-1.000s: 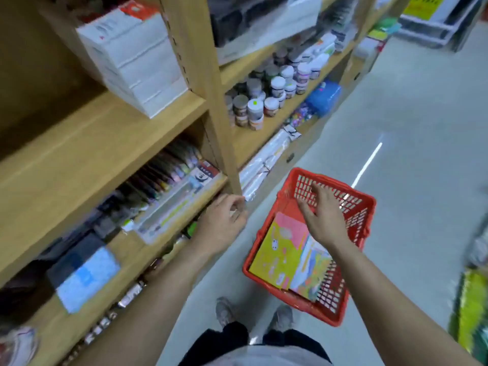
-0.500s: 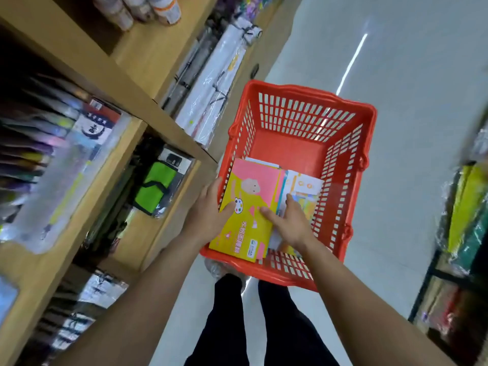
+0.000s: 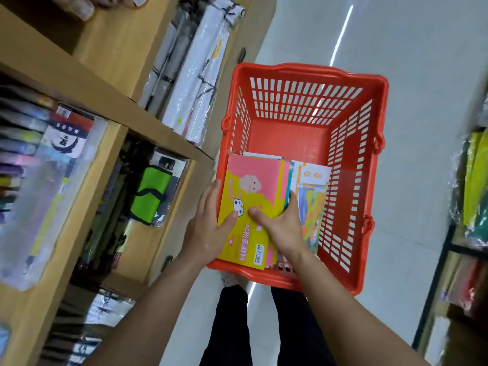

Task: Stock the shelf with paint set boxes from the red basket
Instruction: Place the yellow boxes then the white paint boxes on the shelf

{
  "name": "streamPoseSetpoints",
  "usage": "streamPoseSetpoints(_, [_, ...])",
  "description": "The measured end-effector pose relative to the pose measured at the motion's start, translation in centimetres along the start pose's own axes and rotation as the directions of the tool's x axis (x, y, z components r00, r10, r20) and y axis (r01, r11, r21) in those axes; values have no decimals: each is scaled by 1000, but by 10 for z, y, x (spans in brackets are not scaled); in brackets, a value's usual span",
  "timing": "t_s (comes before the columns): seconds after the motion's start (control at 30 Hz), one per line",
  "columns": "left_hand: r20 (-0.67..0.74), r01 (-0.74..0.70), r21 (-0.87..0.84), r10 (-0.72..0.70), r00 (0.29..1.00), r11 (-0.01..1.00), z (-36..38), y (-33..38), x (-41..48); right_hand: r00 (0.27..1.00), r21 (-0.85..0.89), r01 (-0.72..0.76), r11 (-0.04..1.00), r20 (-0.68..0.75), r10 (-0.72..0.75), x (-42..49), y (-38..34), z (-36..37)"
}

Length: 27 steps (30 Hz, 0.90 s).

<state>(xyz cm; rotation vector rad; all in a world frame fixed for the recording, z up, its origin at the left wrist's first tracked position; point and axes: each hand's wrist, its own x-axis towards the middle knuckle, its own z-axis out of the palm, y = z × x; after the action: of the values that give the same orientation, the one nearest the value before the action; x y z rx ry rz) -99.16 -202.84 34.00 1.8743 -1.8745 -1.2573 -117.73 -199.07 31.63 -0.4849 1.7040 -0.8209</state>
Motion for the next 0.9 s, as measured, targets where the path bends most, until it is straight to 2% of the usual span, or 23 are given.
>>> streamPoseSetpoints(0.23, [56, 6, -41, -4, 998, 999, -4, -3, 1, 1000, 66, -14, 998, 23, 13, 1, -6, -1])
streamPoseSetpoints(0.43, [138, 84, -213, -55, 989, 974, -11, 0, 2, 998, 127, -30, 991, 49, 24, -16, -24, -28])
streamPoseSetpoints(0.53, [53, 106, -82, -102, 993, 991, -21, 17, -4, 998, 141, -3, 990, 64, -6, -37, -41, -51])
streamPoseSetpoints(0.6, [3, 75, -52, -75, 997, 996, -31, 38, -16, 996, 155, 20, 988, 85, -33, -56, -57, -64])
streamPoseSetpoints(0.67, [98, 29, -220, -7, 995, 975, -41, 64, -33, 992, 189, 31, 981, 115, -54, -75, -77, -75])
streamPoseSetpoints(0.73, [233, 73, -492, 50, 971, 868, -48, 94, -54, 983, 225, 46, 973, 165, -84, -95, -99, -81])
streamPoseSetpoints(0.77, [255, 111, -586, 53, 965, 803, -52, 107, -64, 975, 233, 58, 971, 194, -104, -105, -112, -83])
streamPoseSetpoints(0.9, [172, 88, -744, 62, 983, 663, -84, 145, -96, 938, 214, 128, 968, 290, -188, -141, -165, -79])
